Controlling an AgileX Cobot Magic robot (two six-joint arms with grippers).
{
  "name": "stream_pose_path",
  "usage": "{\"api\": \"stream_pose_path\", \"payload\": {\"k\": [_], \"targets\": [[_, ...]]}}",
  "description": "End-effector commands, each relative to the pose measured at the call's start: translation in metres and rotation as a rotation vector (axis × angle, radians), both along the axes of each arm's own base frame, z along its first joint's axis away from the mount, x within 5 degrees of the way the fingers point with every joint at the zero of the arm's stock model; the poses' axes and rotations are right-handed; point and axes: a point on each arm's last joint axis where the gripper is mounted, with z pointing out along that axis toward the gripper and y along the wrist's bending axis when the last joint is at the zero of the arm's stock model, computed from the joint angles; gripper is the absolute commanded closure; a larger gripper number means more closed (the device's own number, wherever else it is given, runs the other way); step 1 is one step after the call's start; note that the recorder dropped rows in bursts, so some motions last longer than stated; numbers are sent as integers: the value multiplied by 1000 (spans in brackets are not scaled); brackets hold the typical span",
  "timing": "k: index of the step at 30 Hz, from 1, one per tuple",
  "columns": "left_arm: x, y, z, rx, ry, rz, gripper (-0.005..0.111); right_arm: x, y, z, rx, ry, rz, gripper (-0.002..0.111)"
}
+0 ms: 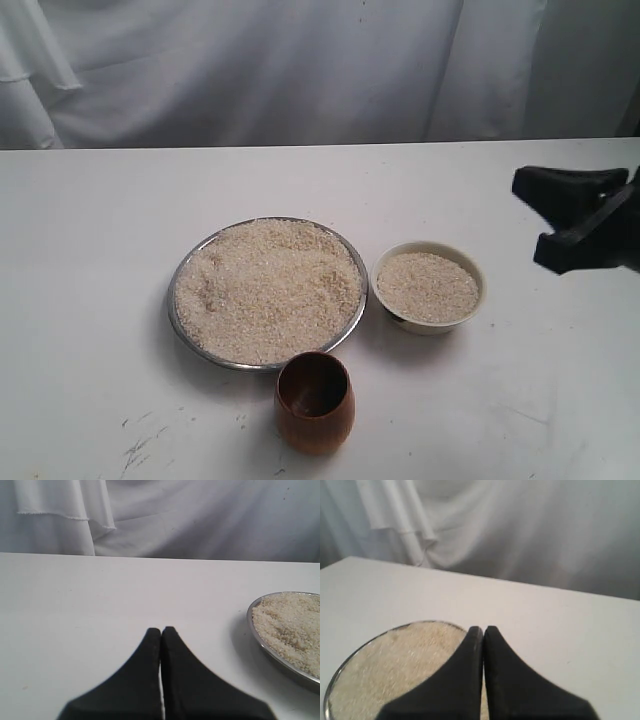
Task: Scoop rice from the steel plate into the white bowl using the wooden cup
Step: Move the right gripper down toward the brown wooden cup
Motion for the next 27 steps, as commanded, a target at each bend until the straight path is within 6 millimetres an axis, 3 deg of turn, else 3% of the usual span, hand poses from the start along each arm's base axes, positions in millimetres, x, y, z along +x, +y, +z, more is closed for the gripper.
{"api": "stream_pose_path", "payload": {"k": [1,9,17,20,25,27], "targets": [[0,0,-1,-4,-7,-1,107,-2,20,-20,-88,78,122,108],[0,0,-1,-4,-7,-1,107,-12,51,-50,-173,179,297,108],[0,0,-1,-4,-7,-1,107,-39,85,-76,-314,231,549,106],[0,0,-1,-4,-7,-1,107,-49,95,-77,-346,224,606,90],[0,0,-1,-4,-7,-1,107,-55,101,-79,-381,214,632,39],[0,0,-1,-4,-7,-1,107,-55,101,-80,-391,223,611,33]]}}
